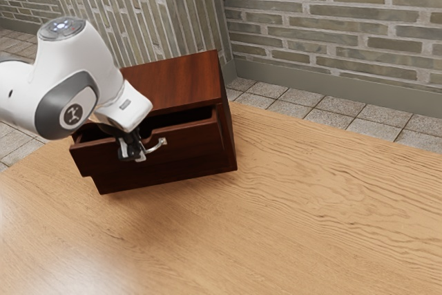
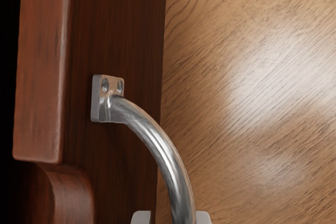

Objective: Pull the drawer handle with one arm to open the drawer

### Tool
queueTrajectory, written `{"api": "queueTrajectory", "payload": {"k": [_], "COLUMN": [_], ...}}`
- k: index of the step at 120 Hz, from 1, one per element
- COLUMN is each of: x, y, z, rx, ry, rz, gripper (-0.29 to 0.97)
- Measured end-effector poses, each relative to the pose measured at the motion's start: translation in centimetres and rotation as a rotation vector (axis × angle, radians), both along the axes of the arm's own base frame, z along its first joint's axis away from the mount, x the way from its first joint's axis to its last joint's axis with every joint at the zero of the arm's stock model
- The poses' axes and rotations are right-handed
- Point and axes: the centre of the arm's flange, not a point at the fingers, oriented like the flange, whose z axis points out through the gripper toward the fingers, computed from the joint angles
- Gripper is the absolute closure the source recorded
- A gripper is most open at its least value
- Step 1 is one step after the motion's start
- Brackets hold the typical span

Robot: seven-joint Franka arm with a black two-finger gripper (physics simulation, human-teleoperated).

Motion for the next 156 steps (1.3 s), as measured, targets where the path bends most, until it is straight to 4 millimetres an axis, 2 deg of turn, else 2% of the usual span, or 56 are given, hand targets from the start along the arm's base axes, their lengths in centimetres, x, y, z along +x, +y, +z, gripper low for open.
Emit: {"api": "queueTrajectory", "payload": {"k": [57, 91, 108, 156], "x": [-3.2, -5.5, -6.7, -9.6], "y": [-2.4, -4.8, -5.4, -8.6], "z": [0.3, 0.4, 0.4, 0.4], "rx": [-0.011, -0.017, -0.020, -0.017], "ry": [-0.012, -0.010, -0.010, -0.009], "rz": [-0.020, -0.049, -0.053, -0.089], "gripper": [0.72, 0.64, 0.61, 0.61]}}
